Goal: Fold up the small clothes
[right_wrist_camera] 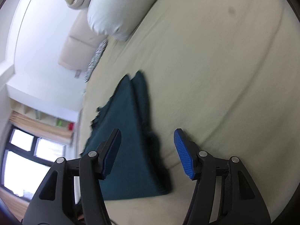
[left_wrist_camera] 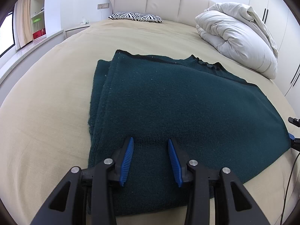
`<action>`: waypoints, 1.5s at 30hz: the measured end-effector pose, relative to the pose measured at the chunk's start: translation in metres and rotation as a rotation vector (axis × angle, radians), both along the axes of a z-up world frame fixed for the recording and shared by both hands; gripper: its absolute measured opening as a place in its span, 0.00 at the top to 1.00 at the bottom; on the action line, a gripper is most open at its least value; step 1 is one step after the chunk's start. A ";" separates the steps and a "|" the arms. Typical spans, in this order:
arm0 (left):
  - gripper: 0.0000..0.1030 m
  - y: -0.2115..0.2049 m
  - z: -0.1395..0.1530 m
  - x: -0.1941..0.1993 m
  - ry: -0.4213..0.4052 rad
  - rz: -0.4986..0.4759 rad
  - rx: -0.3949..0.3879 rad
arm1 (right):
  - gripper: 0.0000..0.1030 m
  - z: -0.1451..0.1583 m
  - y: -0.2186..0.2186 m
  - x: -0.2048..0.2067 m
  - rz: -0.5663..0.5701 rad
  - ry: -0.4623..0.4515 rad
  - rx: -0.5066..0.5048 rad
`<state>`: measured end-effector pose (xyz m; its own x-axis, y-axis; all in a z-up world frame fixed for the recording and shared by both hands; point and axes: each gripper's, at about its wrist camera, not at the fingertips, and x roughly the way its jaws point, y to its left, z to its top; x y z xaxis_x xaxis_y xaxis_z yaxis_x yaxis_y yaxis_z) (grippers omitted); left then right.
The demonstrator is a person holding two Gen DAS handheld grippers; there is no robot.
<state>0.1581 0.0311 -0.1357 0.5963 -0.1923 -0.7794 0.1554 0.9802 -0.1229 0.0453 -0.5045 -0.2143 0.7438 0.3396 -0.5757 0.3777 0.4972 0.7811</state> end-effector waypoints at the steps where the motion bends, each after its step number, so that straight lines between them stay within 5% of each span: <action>1: 0.60 0.000 0.000 0.000 0.000 0.000 0.000 | 0.44 0.002 0.006 0.006 0.017 0.025 -0.013; 4: 0.60 0.001 0.000 0.000 0.001 0.000 -0.006 | 0.44 0.004 0.019 0.024 0.044 0.113 -0.094; 12: 0.60 0.004 -0.001 0.001 0.001 -0.001 -0.032 | 0.44 0.002 0.025 0.057 0.089 0.219 -0.062; 16: 0.60 0.005 -0.001 0.002 0.002 -0.001 -0.043 | 0.57 -0.002 0.025 0.058 0.111 0.202 0.068; 24: 0.60 0.005 -0.001 0.002 0.002 -0.001 -0.048 | 0.57 -0.016 0.026 0.058 0.101 0.168 0.180; 27: 0.60 0.004 -0.002 0.002 0.002 -0.001 -0.046 | 0.57 -0.015 0.032 0.060 0.126 0.162 0.158; 32: 0.60 0.005 -0.002 0.002 0.002 -0.001 -0.047 | 0.83 -0.019 0.032 0.062 0.135 0.199 0.108; 45: 0.60 0.008 0.000 0.002 0.007 0.001 -0.079 | 0.87 -0.011 0.041 0.057 0.081 0.201 0.005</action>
